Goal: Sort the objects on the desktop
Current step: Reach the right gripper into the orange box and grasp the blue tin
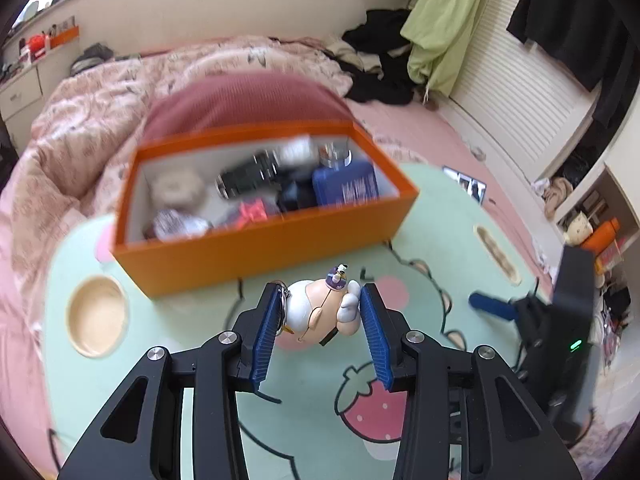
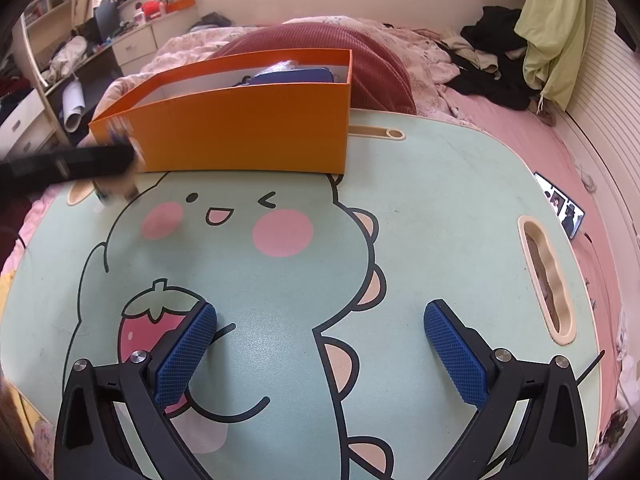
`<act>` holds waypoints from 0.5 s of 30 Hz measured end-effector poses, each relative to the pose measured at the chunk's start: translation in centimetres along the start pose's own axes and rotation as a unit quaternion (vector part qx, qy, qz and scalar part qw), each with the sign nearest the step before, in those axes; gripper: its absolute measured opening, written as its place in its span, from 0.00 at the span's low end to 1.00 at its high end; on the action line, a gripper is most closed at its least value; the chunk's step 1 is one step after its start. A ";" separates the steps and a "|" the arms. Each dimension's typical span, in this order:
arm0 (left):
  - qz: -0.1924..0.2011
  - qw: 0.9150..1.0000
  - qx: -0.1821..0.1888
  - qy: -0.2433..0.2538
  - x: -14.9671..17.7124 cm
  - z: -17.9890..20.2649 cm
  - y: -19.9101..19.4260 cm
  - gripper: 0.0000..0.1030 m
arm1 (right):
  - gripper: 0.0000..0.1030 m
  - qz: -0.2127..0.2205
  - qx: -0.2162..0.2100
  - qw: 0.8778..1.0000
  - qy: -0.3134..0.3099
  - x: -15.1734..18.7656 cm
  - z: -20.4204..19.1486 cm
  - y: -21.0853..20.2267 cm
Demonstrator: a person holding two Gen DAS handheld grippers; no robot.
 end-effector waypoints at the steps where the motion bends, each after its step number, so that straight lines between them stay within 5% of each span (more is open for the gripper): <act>1: -0.006 1.000 -0.003 0.000 0.7 0.1 0.9 0.41 | 1.00 0.000 0.000 1.000 0.000 0.0 0.0 0.0; 6: 0.020 0.999 -0.041 -0.007 2.6 -0.5 1.3 0.52 | 1.00 0.000 0.000 1.000 0.000 0.0 -0.1 0.1; 9: 0.049 0.997 -0.057 -0.007 4.4 -0.7 -0.2 0.86 | 1.00 0.000 0.000 1.000 0.000 -0.1 -0.1 0.1; 10: 0.051 0.997 -0.062 -0.004 5.2 -0.7 -0.5 0.87 | 1.00 0.000 0.000 1.000 0.000 -0.1 -0.1 0.1; 15: -0.023 0.994 -0.104 -0.006 8.9 -1.3 2.1 0.91 | 1.00 0.000 0.001 1.000 0.000 -0.2 -0.2 0.2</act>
Point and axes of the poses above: each gripper's, at about its wrist camera, not at the fingertips, and y roughly the way its jaws point, z to its right, x to its underside, the point moved 5 cm from there along y, roughly the way its jaws point, and after that the axes turned 12 degrees about -z, right-handed, at the moved point
